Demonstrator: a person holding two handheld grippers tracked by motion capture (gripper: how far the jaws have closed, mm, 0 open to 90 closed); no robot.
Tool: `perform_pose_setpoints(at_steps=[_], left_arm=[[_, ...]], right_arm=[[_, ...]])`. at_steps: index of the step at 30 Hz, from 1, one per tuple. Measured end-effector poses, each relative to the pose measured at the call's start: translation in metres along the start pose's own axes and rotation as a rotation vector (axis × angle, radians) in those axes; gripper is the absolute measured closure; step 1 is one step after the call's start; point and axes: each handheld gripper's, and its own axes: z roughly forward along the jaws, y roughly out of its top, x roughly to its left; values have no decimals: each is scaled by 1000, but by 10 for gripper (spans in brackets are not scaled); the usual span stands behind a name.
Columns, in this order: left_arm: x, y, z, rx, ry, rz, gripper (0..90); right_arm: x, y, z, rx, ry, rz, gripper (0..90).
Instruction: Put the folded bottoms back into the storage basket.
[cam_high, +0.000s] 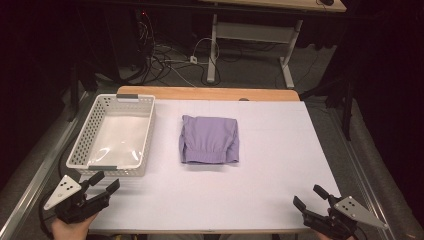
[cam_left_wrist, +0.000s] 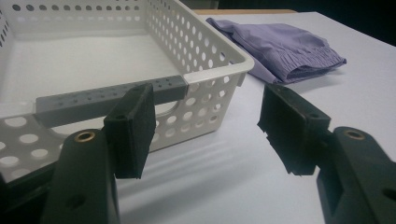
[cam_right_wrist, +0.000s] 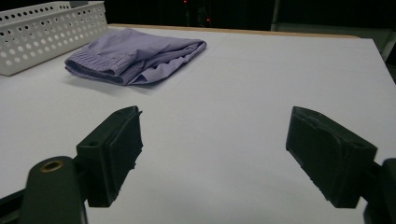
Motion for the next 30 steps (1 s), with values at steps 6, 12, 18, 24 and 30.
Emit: perform_pose_setpoints(at_steps=[6, 12, 18, 24, 30], left_arm=[[0, 0, 0, -4, -3, 1, 349], [-3, 1, 0, -11, 12, 15, 349], [-9, 3, 1, -10, 24, 56, 349], [-11, 4, 2, -10, 9, 70, 352], [-16, 5, 3, -17, 3, 79, 351]], right_arm=[[-1, 1, 2, 9, 1, -19, 193], [-1, 1, 2, 9, 8, -27, 193], [-2, 1, 4, 17, 18, -26, 193], [-1, 1, 5, 23, 28, -31, 194], [0, 0, 9, 37, 51, -30, 194]])
